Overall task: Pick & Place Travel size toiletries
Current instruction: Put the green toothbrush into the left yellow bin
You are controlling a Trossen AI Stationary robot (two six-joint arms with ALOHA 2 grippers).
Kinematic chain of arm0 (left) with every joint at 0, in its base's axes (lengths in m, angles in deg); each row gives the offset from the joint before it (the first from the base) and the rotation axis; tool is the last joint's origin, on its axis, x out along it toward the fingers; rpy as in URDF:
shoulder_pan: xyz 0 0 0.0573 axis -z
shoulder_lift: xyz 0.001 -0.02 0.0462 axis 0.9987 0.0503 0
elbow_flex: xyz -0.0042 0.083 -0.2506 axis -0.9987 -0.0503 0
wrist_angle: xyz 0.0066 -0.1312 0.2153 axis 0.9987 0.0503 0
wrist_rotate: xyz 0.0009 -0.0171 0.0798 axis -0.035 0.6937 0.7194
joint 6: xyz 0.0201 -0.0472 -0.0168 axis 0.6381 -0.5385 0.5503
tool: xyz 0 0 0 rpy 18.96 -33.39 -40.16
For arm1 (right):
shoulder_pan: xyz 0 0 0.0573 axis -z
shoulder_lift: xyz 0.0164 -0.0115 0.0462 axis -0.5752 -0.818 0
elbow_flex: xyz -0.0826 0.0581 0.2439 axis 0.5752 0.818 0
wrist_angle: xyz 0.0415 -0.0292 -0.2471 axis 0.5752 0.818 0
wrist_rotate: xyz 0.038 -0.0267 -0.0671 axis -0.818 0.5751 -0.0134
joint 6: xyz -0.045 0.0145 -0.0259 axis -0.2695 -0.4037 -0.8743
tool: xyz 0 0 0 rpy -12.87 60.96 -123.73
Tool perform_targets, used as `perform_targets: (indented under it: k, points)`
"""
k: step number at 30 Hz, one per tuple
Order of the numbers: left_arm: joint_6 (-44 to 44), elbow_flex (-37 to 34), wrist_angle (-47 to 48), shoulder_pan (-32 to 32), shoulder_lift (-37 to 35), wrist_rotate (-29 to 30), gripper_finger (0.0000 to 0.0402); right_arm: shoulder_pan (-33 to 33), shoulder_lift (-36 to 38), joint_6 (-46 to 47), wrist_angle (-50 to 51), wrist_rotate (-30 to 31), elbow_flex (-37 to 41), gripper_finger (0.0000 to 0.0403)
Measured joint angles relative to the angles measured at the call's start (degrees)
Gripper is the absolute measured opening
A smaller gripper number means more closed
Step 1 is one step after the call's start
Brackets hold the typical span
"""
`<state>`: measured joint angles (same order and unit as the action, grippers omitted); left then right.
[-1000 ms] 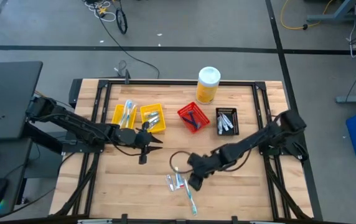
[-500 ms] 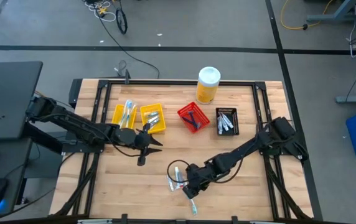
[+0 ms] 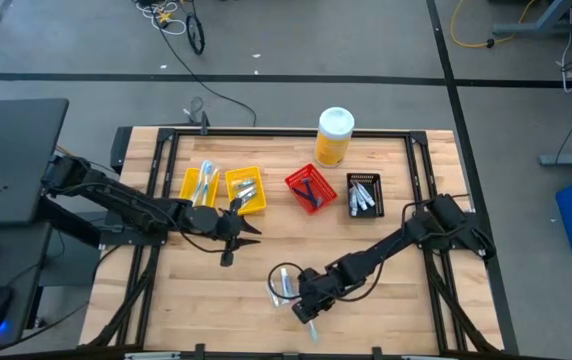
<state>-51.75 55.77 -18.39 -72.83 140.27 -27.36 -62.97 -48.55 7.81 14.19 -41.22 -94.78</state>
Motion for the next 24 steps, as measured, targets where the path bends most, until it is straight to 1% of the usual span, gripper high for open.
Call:
perform_targets:
  k: [4,8,12,15,20,22,24]
  points:
    - [0.04,-0.01,0.00,0.00,0.00,0.00,0.0114,-0.13,0.00,-0.82,0.07,2.76,-0.02,0.0174]
    - [-0.09,0.00,0.00,0.00,0.00,0.00,0.0114,-0.11,-0.04,-2.93,0.58,6.05,-0.07,0.0157]
    - [-0.15,-0.02,0.03,0.00,0.00,0.00,0.0114,-0.09,-0.04,-5.26,1.27,8.58,-0.09,0.0122]
    - [-0.20,-0.02,0.04,0.00,0.00,0.00,0.0114,-0.04,-0.09,-6.88,1.68,10.62,-0.09,0.0087]
    - [-0.22,0.00,0.05,0.00,0.00,0.00,0.0114,0.32,-0.13,-9.71,1.71,11.59,-0.07,0.0029]
    - [-0.22,-0.02,0.05,0.00,0.00,0.00,0.0114,0.61,-0.13,-11.23,1.61,11.11,-0.07,0.0016]
    - [-0.24,0.00,0.05,0.00,0.00,0.00,0.0114,1.18,-0.13,-12.80,1.60,9.92,-0.07,0.0015]
